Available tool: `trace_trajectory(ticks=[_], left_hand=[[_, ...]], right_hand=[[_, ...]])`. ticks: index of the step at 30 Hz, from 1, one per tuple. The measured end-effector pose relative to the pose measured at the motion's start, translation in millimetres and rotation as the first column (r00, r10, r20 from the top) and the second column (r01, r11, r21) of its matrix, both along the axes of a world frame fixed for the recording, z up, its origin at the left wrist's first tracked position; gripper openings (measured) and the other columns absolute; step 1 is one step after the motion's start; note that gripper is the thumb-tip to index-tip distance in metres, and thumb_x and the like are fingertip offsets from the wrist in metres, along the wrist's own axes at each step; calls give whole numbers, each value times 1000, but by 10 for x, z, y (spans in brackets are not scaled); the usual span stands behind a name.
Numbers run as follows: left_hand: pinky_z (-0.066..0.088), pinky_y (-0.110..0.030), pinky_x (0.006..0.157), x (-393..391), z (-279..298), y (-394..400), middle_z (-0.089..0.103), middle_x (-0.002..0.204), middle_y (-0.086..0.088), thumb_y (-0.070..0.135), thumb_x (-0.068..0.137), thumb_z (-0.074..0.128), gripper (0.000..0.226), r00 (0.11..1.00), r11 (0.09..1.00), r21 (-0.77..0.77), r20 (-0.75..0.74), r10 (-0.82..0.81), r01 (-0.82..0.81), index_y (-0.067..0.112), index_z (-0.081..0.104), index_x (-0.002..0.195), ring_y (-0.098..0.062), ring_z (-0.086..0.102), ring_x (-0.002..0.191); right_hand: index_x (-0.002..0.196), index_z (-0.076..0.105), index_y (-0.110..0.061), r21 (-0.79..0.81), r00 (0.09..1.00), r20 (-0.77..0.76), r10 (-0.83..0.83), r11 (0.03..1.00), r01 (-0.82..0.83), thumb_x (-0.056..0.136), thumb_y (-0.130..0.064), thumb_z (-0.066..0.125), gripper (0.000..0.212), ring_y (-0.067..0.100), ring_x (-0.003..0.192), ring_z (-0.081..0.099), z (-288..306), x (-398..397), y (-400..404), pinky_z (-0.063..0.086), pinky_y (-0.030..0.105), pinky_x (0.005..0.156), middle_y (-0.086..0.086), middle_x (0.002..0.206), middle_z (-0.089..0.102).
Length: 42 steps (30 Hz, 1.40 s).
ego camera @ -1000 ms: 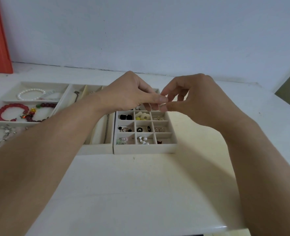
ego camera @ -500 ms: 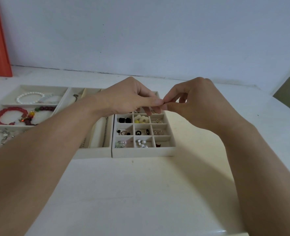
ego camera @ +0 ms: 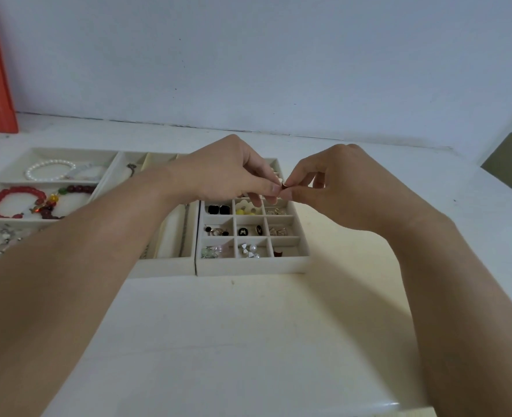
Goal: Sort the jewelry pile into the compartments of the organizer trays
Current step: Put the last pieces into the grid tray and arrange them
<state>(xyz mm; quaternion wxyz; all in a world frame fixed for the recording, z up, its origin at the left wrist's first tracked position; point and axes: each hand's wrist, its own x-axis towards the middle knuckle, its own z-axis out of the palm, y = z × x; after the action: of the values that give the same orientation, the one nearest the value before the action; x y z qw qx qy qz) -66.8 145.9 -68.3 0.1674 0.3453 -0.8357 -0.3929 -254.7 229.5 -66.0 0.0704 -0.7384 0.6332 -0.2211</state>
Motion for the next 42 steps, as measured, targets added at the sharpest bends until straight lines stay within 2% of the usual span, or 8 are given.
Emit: trace_trajectory(ticks=[5,8,13,21,24,29,35,42], left_hand=[[54,-19,79,14,13,-38,77,79,3,21,84,79,12,1000,1000,10,-18,-17,17,16,79,95,-6,72,75],[52,-10,68,10,-8,-60,77,79,3,16,84,80,11,999,1000,4,-50,-15,15,12,79,93,-6,71,72],[54,-13,74,1,-48,-86,78,80,2,19,84,79,10,999,1000,-2,-40,-14,14,13,79,93,-11,73,77],[54,-19,78,1,-38,-72,77,80,5,21,85,79,8,999,1000,-2,-32,-28,28,17,79,92,-9,72,78],[56,-20,80,22,-24,-65,77,78,7,19,86,78,9,999,1000,8,-40,-26,26,14,79,93,-10,73,77],[55,-41,91,45,-26,-81,77,80,5,23,87,77,11,999,1000,-13,-39,0,0,14,78,94,-12,74,79],[47,-9,61,30,-67,-118,78,85,6,24,87,77,8,1000,1000,-5,-28,5,-5,17,79,91,-5,71,74],[49,-11,65,39,-68,-129,76,77,10,27,86,78,10,1000,1000,-7,-19,6,-6,19,79,92,-5,72,75]], right_hand=[[77,70,-41,20,1000,9,-12,1000,12,91,-42,67,15,6,70,59,-14,-40,-14,46,33,66,-30,71,64],[76,68,-45,17,999,13,-30,999,30,91,-43,67,15,2,68,56,-19,-55,-15,41,29,66,-22,72,65],[80,76,-40,13,998,48,-42,999,42,88,-43,74,8,0,63,56,-12,-42,-6,38,23,58,-32,70,64],[76,75,-38,-5,998,69,-5,1000,5,83,-29,80,13,8,64,60,14,-25,17,46,21,59,-24,70,67],[74,75,-40,107,999,37,19,994,-23,83,-31,80,13,2,58,54,62,-40,59,36,10,51,-25,61,62],[79,79,-34,345,995,39,93,933,-101,83,-31,79,5,6,45,42,112,-6,143,32,15,47,-13,47,50],[75,77,-35,421,996,-24,88,904,-70,81,-32,78,7,7,43,41,82,90,155,34,22,49,-13,47,48],[75,77,-37,451,993,-98,69,892,-18,80,-35,77,5,7,43,43,55,133,155,38,26,50,-11,48,49]])
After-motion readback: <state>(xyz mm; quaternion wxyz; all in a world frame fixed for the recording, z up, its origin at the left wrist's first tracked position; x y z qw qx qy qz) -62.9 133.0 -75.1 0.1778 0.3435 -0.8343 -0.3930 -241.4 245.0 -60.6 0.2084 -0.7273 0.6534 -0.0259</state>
